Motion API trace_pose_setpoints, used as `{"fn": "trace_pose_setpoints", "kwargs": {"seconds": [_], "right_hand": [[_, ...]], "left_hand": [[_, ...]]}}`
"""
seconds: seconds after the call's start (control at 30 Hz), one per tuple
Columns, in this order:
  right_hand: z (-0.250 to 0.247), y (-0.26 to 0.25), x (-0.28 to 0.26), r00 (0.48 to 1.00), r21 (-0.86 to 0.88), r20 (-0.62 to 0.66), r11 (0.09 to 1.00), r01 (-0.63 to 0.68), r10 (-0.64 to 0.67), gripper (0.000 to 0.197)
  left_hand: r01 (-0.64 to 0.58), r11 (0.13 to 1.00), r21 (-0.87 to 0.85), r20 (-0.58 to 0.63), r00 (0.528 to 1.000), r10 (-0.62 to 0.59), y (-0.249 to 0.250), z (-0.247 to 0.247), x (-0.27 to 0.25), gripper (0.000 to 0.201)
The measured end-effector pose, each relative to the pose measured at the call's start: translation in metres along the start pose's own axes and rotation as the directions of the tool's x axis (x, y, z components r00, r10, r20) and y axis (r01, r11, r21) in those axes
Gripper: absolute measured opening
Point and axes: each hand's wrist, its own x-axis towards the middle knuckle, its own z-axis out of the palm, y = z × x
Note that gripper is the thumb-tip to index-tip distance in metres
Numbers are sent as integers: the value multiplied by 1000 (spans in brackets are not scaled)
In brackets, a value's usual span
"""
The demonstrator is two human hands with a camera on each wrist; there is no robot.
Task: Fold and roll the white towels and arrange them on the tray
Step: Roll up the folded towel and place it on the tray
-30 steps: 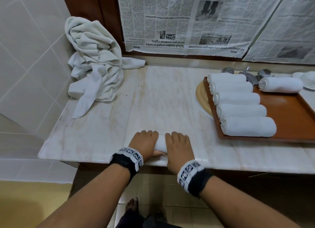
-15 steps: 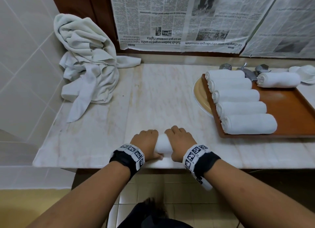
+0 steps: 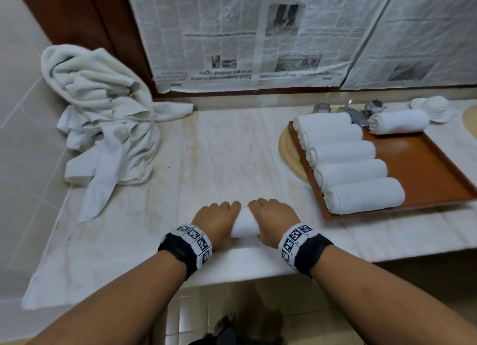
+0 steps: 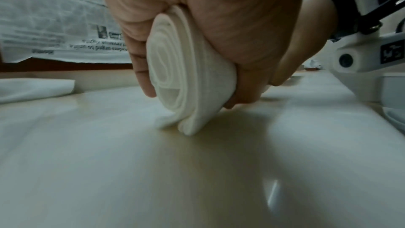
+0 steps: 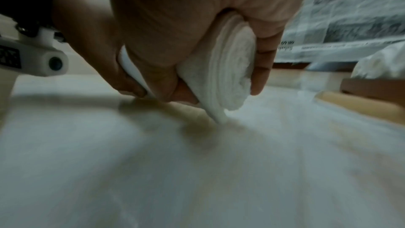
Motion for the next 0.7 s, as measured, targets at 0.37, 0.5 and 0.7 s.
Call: {"fn": "trace_pose_setpoints", "kwargs": {"seconds": [0.37,0.5,0.7], "right_hand": [[-99,200,-80,878,50,-406,965,-256,254,62],[-102,304,-119,864,107,-372,940,-323,339,71],[-81,418,-173,895,178,-230,920,-348,383,65]], "left_hand": [[-243,912,329,-226,918,326,152,-171,120,55],[-326,898,294,-247,882,401,249,-191,180,54],[-401,891,212,-146,889,435,362,-175,253,66]]}}
